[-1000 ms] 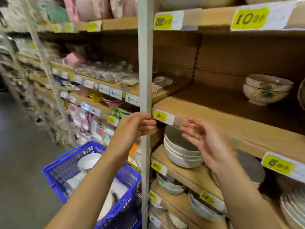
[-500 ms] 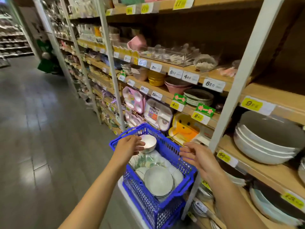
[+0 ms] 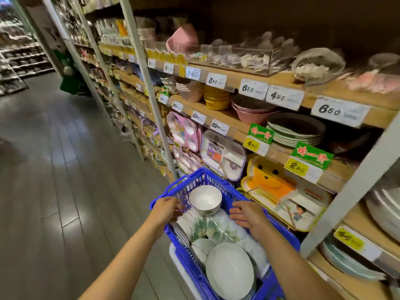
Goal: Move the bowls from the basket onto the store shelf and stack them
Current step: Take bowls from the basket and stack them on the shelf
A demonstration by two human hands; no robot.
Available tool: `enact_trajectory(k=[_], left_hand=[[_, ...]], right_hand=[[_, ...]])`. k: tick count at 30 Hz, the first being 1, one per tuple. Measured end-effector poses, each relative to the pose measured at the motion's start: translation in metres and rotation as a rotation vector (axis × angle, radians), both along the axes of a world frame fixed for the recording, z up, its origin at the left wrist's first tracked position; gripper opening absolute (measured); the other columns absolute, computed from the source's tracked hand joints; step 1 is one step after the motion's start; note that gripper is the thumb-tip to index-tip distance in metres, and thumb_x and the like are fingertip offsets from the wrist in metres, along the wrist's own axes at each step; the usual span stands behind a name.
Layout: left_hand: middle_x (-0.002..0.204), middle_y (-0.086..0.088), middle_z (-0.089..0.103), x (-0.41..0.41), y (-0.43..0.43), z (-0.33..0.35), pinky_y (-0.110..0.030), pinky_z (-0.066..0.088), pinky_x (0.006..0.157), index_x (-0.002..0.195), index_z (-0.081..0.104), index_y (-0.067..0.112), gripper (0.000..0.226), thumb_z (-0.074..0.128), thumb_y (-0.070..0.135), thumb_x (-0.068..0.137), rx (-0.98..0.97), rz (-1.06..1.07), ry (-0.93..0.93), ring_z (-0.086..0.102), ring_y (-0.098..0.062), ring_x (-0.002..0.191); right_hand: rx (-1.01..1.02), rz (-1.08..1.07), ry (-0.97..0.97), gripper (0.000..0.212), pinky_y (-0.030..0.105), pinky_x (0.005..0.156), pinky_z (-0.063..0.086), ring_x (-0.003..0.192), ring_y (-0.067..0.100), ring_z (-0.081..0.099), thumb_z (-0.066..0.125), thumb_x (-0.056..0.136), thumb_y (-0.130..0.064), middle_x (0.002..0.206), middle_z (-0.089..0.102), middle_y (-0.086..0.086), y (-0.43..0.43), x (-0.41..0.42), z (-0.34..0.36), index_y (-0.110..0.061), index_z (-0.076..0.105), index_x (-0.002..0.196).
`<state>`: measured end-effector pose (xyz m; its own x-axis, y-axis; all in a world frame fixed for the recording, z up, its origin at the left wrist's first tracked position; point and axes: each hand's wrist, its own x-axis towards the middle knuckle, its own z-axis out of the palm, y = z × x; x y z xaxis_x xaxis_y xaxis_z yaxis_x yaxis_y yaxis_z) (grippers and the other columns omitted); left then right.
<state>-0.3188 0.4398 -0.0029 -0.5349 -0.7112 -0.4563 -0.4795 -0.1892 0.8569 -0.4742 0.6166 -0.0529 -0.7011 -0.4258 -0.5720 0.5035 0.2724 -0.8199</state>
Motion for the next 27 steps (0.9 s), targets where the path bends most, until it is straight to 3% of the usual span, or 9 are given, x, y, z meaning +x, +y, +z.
enact_trajectory(k=[4,8,11,14,16,18,19,22,27], left_hand=[[0.074,-0.011,0.06,-0.03,-0.028,-0.022,-0.025,0.041,0.053,0.083,0.059,0.005,0.017,0.046,0.007,0.094,0.018,0.016,-0.073,0.053,-0.021,0.06],[0.072,-0.008,0.053,-0.063,-0.046,-0.054,-0.024,0.037,0.052,0.081,0.053,0.007,0.025,0.04,0.017,0.099,0.034,-0.018,-0.175,0.047,-0.02,0.061],[0.061,-0.007,0.04,-0.089,-0.063,-0.077,-0.023,0.028,0.046,0.069,0.042,0.01,0.03,0.039,0.015,0.098,0.002,-0.04,-0.237,0.036,-0.019,0.053],[0.056,-0.005,0.032,-0.112,-0.081,-0.101,-0.022,0.022,0.042,0.066,0.037,0.011,0.03,0.041,0.008,0.095,-0.042,-0.076,-0.314,0.028,-0.017,0.047],[0.059,-0.007,0.039,-0.125,-0.093,-0.116,-0.024,0.027,0.044,0.078,0.049,0.004,0.018,0.045,0.009,0.095,-0.051,-0.108,-0.365,0.033,-0.018,0.05],[0.079,-0.017,0.057,-0.14,-0.105,-0.133,-0.03,0.043,0.055,0.104,0.057,-0.005,0.022,0.047,0.013,0.095,-0.037,-0.179,-0.39,0.048,-0.025,0.064],[0.098,-0.023,0.063,-0.148,-0.111,-0.142,-0.036,0.049,0.07,0.116,0.057,-0.008,0.033,0.048,0.016,0.095,-0.041,-0.237,-0.418,0.057,-0.031,0.079],[0.134,-0.026,0.054,-0.168,-0.124,-0.17,-0.042,0.042,0.103,0.132,0.05,-0.006,0.049,0.051,0.024,0.094,-0.138,-0.396,-0.552,0.052,-0.039,0.122],[0.148,-0.016,0.042,-0.187,-0.118,-0.187,-0.038,0.03,0.108,0.141,0.038,0.003,0.058,0.055,0.029,0.092,-0.202,-0.449,-0.686,0.04,-0.031,0.136]], right_hand=[[0.073,0.029,-0.038,0.019,0.03,0.069,0.051,0.089,0.028,0.068,0.05,0.095,-0.015,0.096,0.069,0.015,-0.025,-0.023,-0.023,-0.006,0.061,0.106],[0.167,0.033,-0.083,0.015,0.027,0.06,0.043,0.08,0.025,0.062,0.044,0.096,-0.015,0.099,0.066,0.018,-0.047,-0.037,-0.045,-0.006,0.057,0.098],[0.244,0.041,-0.124,0.013,0.026,0.055,0.038,0.071,0.022,0.059,0.042,0.096,-0.016,0.089,0.058,0.011,-0.066,-0.045,-0.064,-0.01,0.053,0.094],[0.317,0.045,-0.183,0.014,0.029,0.065,0.044,0.078,0.025,0.059,0.045,0.096,-0.022,0.087,0.053,0.007,-0.084,-0.049,-0.085,-0.01,0.052,0.099],[0.343,0.014,-0.243,0.02,0.031,0.07,0.044,0.084,0.028,0.058,0.048,0.097,-0.023,0.092,0.056,0.01,-0.099,-0.046,-0.099,-0.007,0.054,0.109],[0.35,-0.022,-0.262,0.028,0.028,0.06,0.043,0.077,0.026,0.057,0.049,0.096,-0.02,0.096,0.058,0.014,-0.117,-0.042,-0.108,-0.005,0.056,0.119],[0.34,-0.047,-0.264,0.03,0.026,0.057,0.042,0.073,0.025,0.056,0.051,0.096,-0.018,0.093,0.057,0.013,-0.127,-0.039,-0.114,-0.006,0.054,0.122],[0.293,-0.205,-0.354,0.039,0.024,0.054,0.043,0.095,0.031,0.061,0.057,0.091,-0.016,0.108,0.054,0.013,-0.158,-0.033,-0.133,-0.012,0.044,0.128],[0.41,-0.449,-0.301,0.046,0.027,0.053,0.043,0.1,0.036,0.064,0.048,0.09,-0.003,0.121,0.059,0.018,-0.19,-0.033,-0.17,-0.011,0.041,0.135]])
